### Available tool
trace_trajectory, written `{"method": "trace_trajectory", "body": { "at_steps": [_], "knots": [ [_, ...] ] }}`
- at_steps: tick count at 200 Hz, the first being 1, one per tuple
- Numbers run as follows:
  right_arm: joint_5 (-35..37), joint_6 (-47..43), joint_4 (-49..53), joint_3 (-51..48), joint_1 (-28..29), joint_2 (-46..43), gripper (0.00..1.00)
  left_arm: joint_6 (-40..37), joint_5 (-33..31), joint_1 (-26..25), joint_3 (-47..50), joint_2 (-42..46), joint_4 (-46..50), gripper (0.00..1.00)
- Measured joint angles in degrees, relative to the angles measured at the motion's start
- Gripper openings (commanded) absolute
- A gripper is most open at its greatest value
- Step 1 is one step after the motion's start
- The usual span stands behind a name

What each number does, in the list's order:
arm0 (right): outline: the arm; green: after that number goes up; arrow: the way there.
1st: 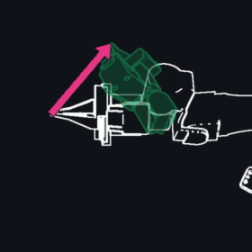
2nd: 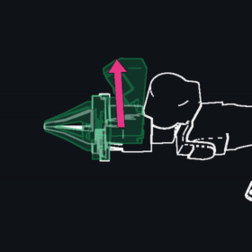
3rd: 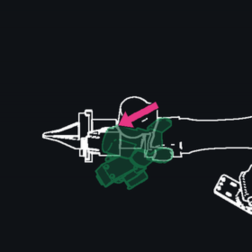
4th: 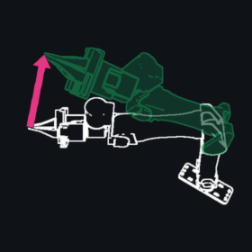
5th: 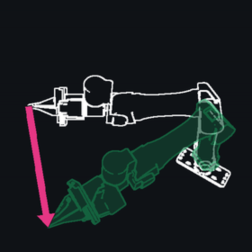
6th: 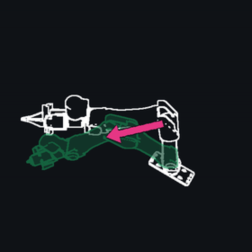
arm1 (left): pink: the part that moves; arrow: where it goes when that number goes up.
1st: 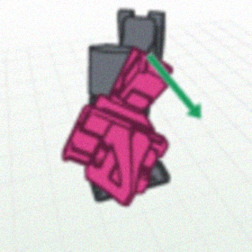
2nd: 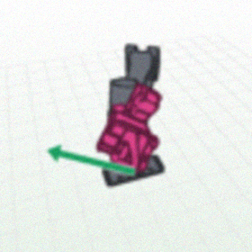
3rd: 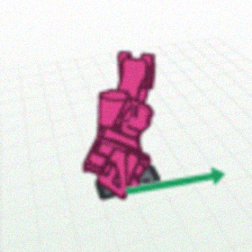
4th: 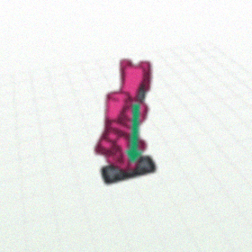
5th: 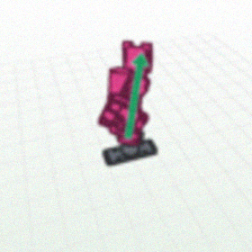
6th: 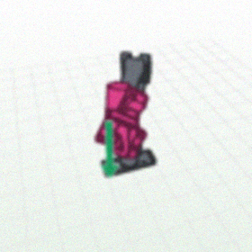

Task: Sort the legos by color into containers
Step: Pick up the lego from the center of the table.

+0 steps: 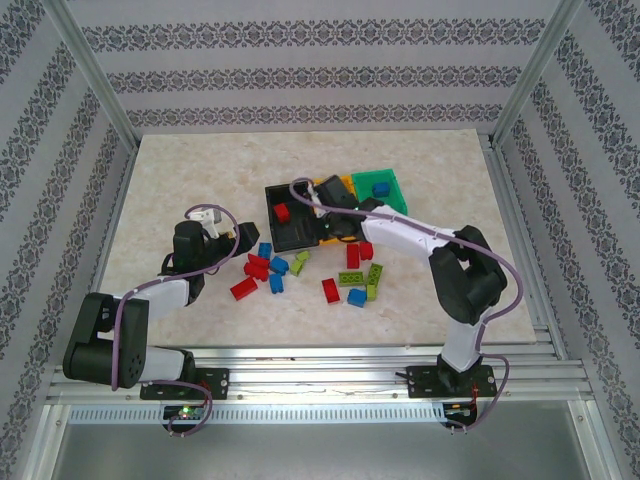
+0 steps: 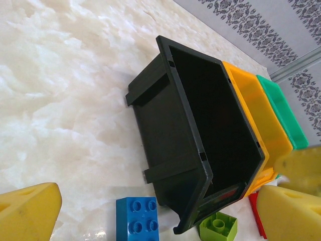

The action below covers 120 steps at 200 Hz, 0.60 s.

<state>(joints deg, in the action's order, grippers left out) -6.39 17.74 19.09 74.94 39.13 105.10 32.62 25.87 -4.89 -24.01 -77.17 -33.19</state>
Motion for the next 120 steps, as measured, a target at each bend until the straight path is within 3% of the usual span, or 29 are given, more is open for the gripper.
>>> {"method": "trace_trajectory", "body": {
  "at_steps": [32,120],
  "knots": [
    [-0.9,0.1,0.9,-4.7,4.7,-1.7,0.64,0.0,0.0,0.0,0.0,0.0,0.0,1.0],
    [-1.9,5.0,-0.5,-6.1,8.8,2.8,0.64,0.0,0.3,0.0,0.0,-0.6,0.0,1.0]
  ]
}}
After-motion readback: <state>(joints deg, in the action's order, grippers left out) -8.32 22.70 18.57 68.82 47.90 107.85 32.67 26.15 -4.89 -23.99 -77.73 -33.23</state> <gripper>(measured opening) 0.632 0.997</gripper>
